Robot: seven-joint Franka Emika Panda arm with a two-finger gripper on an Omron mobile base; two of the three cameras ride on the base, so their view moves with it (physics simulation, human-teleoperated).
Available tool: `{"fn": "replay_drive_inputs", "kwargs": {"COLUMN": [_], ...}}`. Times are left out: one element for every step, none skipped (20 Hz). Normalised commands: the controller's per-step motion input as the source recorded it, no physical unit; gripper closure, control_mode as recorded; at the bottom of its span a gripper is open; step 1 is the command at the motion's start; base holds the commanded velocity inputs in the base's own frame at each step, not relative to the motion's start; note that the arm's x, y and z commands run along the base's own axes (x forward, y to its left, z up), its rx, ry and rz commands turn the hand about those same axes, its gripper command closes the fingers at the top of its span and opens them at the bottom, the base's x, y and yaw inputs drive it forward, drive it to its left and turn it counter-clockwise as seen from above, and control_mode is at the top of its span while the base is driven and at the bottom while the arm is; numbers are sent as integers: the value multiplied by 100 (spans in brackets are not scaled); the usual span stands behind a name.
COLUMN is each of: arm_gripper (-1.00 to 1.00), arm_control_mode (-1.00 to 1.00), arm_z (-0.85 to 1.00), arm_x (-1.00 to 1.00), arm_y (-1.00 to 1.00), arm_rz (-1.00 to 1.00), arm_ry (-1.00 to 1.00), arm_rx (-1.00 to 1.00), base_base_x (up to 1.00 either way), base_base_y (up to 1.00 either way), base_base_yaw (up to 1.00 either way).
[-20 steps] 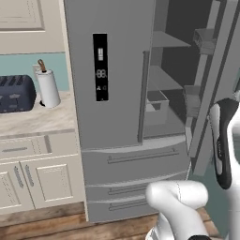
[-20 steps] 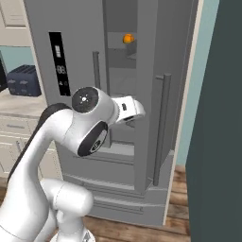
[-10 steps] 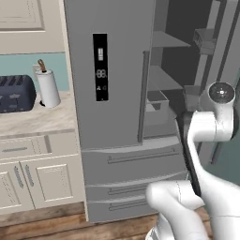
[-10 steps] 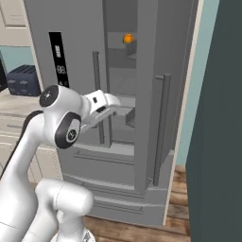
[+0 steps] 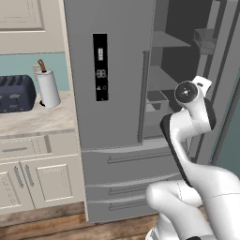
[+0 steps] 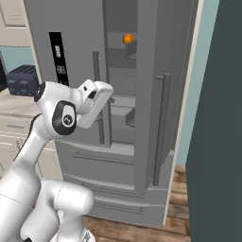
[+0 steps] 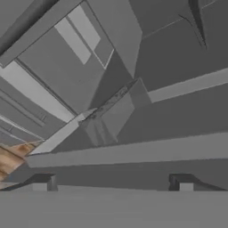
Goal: Retrieve the orange and peach from the fridge and place them into the bowl on the dining table.
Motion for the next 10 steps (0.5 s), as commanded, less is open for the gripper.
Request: {"fn": "replay_drive_inputs", "kwargs": {"arm_gripper": [-100, -100, -100, -100, -100, -100, -100, -100, -100, -100], "arm_control_mode": [-100, -100, -100, -100, -100, -100, -100, -100, -100, -100], "arm_z": [0, 0, 0, 3, 6, 9, 14, 14, 19, 21], "arm_x": [34, 39, 49, 61, 67, 64, 61, 60, 59, 65], "arm_y": [0, -1, -14, -29, -43, -49, -56, -59, -64, -66], "arm_rz": [0, 0, 0, 0, 0, 0, 0, 0, 0, 0], "arm_ry": [0, 0, 4, 13, 21, 26, 26, 25, 26, 27], "arm_rx": [-28, -24, -18, -10, -5, -1, 0, 0, 0, 0], "base_base_x": [0, 0, 0, 0, 0, 0, 0, 0, 0, 0], "base_base_y": [0, 0, 0, 0, 0, 0, 0, 0, 0, 0], "base_base_yaw": [0, 0, 0, 0, 0, 0, 0, 0, 0, 0]}}
